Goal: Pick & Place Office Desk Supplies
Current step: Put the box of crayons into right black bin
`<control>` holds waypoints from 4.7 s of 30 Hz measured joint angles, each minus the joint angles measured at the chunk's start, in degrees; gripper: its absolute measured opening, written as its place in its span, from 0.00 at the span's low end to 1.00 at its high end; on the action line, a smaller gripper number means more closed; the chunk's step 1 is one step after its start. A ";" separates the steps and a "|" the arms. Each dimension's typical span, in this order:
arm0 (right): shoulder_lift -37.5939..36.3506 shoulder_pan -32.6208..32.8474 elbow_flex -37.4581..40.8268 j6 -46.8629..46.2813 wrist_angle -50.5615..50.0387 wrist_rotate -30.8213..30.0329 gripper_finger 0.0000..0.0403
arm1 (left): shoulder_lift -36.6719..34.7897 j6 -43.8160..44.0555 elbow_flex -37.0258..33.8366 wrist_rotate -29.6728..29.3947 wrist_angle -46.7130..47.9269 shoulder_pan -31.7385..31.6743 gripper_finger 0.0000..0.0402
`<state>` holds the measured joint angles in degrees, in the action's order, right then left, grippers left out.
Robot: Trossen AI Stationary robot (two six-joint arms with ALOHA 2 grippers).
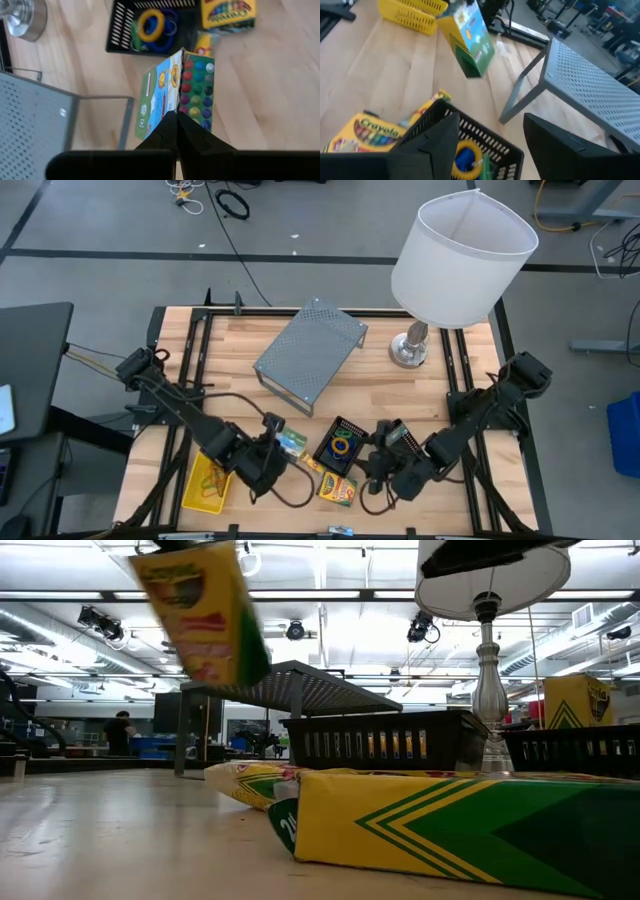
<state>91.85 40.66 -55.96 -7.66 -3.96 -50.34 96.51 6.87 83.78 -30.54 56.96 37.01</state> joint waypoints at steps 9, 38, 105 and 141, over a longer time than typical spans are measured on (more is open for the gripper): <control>1.23 -2.46 0.23 9.57 10.46 3.01 0.60 | -0.04 -9.10 4.48 2.11 -1.33 -6.98 0.00; 6.29 -8.39 0.24 18.04 22.34 -2.51 0.60 | -0.13 -18.38 9.21 13.07 -7.77 -15.41 0.00; -20.02 13.59 0.20 -32.30 -39.44 5.29 0.20 | -31.71 -15.01 -54.27 28.13 -70.82 -15.21 0.26; -32.36 32.30 37.60 -63.35 -15.44 -11.64 0.20 | -31.69 -15.01 -54.88 29.55 -72.18 -15.23 0.26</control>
<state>59.49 72.96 -18.36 -71.01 -19.40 -61.98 64.82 -8.14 28.91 -0.99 -15.22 21.78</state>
